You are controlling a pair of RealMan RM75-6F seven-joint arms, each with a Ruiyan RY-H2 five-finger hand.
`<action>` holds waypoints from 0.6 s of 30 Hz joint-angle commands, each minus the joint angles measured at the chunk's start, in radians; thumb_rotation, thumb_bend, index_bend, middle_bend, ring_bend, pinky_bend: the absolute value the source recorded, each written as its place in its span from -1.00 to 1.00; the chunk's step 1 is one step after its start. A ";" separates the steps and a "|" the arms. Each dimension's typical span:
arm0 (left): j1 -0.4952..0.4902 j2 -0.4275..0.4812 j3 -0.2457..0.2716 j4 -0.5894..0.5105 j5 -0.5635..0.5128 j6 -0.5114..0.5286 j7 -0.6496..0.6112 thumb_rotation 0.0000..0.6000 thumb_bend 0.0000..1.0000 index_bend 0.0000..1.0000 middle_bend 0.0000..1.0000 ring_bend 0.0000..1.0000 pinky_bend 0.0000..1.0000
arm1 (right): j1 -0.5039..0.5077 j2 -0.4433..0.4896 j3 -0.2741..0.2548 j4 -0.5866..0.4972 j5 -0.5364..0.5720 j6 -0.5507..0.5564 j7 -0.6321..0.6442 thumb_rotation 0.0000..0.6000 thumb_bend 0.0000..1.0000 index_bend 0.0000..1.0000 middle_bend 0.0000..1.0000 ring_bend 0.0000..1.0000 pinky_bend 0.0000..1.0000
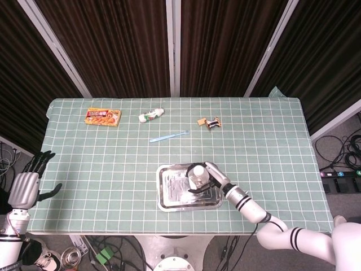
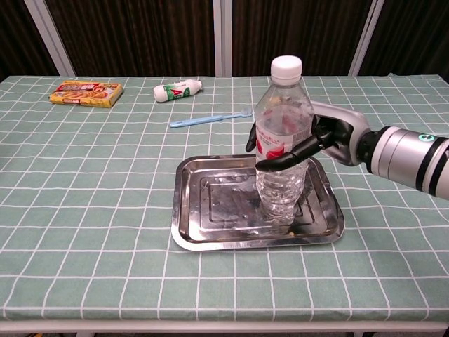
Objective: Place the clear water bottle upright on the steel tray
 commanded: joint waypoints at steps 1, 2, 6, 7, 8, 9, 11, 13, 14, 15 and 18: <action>0.001 0.000 0.000 -0.001 0.001 0.002 0.000 1.00 -0.45 -0.65 -0.64 -0.83 -0.62 | 0.014 0.046 -0.039 -0.010 -0.049 -0.004 0.015 1.00 -1.00 -0.85 -0.61 -0.98 -0.85; 0.001 0.000 -0.001 -0.002 0.002 0.003 0.000 1.00 -0.45 -0.65 -0.64 -0.83 -0.62 | 0.016 0.059 -0.046 -0.014 -0.056 -0.005 0.014 1.00 -1.00 -0.95 -0.70 -1.00 -0.91; 0.002 0.002 0.000 -0.009 0.007 0.009 0.003 1.00 -0.45 -0.65 -0.64 -0.83 -0.62 | 0.017 0.139 -0.064 -0.063 -0.066 -0.004 0.010 1.00 -1.00 -1.00 -0.87 -1.00 -1.00; 0.003 0.004 0.000 -0.012 0.008 0.012 0.004 1.00 -0.45 -0.65 -0.64 -0.83 -0.62 | 0.019 0.189 -0.073 -0.093 -0.072 -0.013 -0.008 1.00 -1.00 -1.00 -0.90 -1.00 -1.00; 0.003 0.005 -0.001 -0.014 0.009 0.013 0.005 1.00 -0.45 -0.65 -0.64 -0.83 -0.62 | 0.025 0.239 -0.084 -0.122 -0.076 -0.032 -0.038 1.00 -1.00 -1.00 -0.93 -1.00 -1.00; 0.003 0.007 -0.001 -0.017 0.009 0.014 0.006 1.00 -0.45 -0.65 -0.64 -0.83 -0.62 | 0.033 0.300 -0.096 -0.156 -0.075 -0.062 -0.085 1.00 -1.00 -1.00 -0.94 -1.00 -1.00; 0.002 0.013 -0.005 -0.026 0.006 0.013 0.009 1.00 -0.45 -0.65 -0.64 -0.83 -0.62 | 0.035 0.449 -0.118 -0.236 -0.044 -0.113 -0.287 1.00 -1.00 -1.00 -0.94 -1.00 -1.00; 0.000 0.019 -0.007 -0.035 0.004 0.010 0.015 1.00 -0.45 -0.65 -0.64 -0.83 -0.62 | -0.008 0.562 -0.129 -0.307 0.054 -0.087 -0.576 1.00 -1.00 -1.00 -0.91 -1.00 -1.00; -0.001 0.020 -0.008 -0.038 0.004 0.009 0.019 1.00 -0.45 -0.65 -0.64 -0.83 -0.62 | -0.037 0.596 -0.135 -0.338 0.111 -0.050 -0.706 1.00 -1.00 -1.00 -0.90 -1.00 -1.00; -0.002 0.020 -0.007 -0.041 0.003 0.006 0.022 1.00 -0.45 -0.65 -0.64 -0.83 -0.62 | -0.068 0.619 -0.143 -0.371 0.173 0.000 -0.835 1.00 -1.00 -1.00 -0.90 -1.00 -1.00; -0.003 0.020 -0.005 -0.047 0.002 0.000 0.032 1.00 -0.45 -0.65 -0.64 -0.83 -0.62 | -0.184 0.615 -0.156 -0.452 0.312 0.272 -1.193 1.00 -1.00 -1.00 -0.91 -1.00 -1.00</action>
